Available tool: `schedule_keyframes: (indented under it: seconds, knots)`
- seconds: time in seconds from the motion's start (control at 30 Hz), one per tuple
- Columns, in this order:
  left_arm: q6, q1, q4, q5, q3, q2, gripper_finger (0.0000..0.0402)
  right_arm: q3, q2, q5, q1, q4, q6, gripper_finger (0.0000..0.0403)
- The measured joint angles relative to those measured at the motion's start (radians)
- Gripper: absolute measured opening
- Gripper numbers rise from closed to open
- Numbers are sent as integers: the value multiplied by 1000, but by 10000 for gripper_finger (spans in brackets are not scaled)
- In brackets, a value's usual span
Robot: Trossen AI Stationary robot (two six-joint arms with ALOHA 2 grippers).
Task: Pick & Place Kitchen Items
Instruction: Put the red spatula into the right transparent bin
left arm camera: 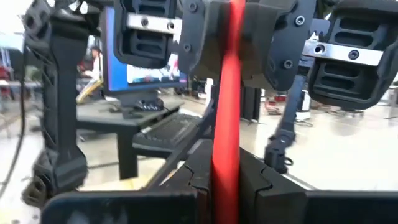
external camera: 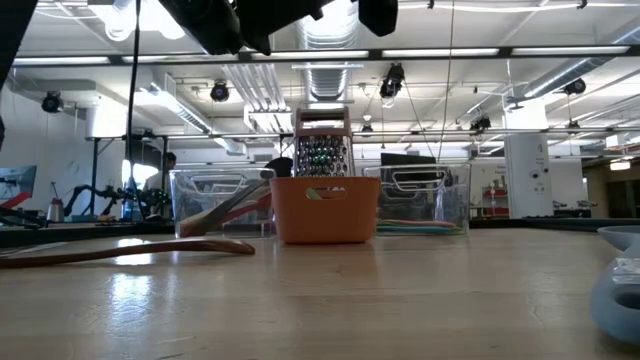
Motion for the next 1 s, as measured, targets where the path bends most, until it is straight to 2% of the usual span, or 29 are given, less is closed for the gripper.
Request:
schedule_keyframes:
  seconds: [0.07,0.23,0.37,0.5,0.6,0.73,0.9,1.0]
  knots:
    - [-20,0,-34,-2,1,-7,41,0,-14,-31,-2,-7,-18,14]
    - [-32,4,-192,-32,0,-52,118,-2,-63,-68,-11,-40,-95,12]
    - [14,8,-404,-70,-2,-117,165,-2,-128,-73,-37,-118,-101,11]
    - [58,2,-656,-102,-7,-192,188,-1,-202,-129,-102,-202,-99,11]
    - [45,4,-737,-140,-48,-253,190,-2,-256,-237,-197,-248,-96,11]
    - [17,-22,-676,-230,-177,-323,188,-1,-320,-392,-381,-304,-115,11]
    - [-13,-70,-473,-359,-374,-440,188,-2,-346,-675,-650,-315,-194,11]
    - [-39,-103,-363,-406,-500,-513,188,-2,-336,-790,-803,-305,-261,11]
